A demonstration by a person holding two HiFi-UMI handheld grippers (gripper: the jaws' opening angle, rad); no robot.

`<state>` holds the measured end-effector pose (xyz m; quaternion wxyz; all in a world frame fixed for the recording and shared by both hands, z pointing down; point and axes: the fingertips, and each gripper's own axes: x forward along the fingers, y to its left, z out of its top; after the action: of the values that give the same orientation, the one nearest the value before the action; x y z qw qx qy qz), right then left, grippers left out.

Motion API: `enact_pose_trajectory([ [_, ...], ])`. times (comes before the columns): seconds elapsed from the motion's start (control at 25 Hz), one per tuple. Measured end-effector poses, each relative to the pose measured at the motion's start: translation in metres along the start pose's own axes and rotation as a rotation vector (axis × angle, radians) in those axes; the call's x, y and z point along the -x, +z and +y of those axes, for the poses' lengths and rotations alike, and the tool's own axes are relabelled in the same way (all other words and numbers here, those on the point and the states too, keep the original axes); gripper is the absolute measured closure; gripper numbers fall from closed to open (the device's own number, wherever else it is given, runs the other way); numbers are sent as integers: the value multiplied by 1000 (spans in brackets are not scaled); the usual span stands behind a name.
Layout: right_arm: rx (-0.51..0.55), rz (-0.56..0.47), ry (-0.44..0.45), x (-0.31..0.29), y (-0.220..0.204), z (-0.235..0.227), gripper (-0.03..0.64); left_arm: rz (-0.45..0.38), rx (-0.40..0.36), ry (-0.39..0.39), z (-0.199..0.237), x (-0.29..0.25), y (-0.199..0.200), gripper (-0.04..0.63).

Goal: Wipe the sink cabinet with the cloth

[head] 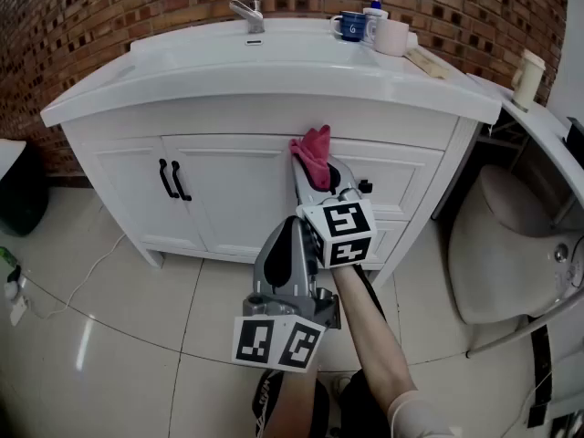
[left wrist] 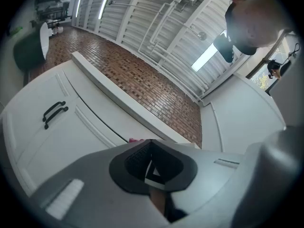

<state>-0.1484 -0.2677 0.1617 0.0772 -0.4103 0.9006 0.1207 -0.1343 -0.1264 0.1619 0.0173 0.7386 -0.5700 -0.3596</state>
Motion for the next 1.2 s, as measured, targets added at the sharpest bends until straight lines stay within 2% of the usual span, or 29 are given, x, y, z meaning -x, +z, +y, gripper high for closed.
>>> enact_pose_trajectory([
  [0.16,-14,34,-7,0,-10,-13,569,14,-13,-6,-7,0,-5,589],
  [0.24,-52,30,-44,9,-10,-36,569,23,-21,-11,-10,-1,-8,589],
  [0.32,-23,31,-86,23,-6,-60,560,28,-31,-14,-11,-2,-9,589],
  [0.4,23,34,-148,44,-3,-90,560,34,-41,-14,-11,-3,-12,589],
  [0.64,31,60,-407,129,-10,-207,560,65,-47,-25,-22,-6,-29,589],
  [0.8,45,83,-468,156,-14,-243,560,72,-36,-24,-29,-8,-40,589],
  [0.92,60,62,-425,150,-5,-217,561,55,-21,1,-29,-6,-40,589],
  [1.04,69,23,-256,110,-3,-149,561,-1,-27,22,-26,-3,-28,589],
  [1.2,42,48,-30,43,-36,-48,561,-84,-102,-3,-32,2,-5,589],
])
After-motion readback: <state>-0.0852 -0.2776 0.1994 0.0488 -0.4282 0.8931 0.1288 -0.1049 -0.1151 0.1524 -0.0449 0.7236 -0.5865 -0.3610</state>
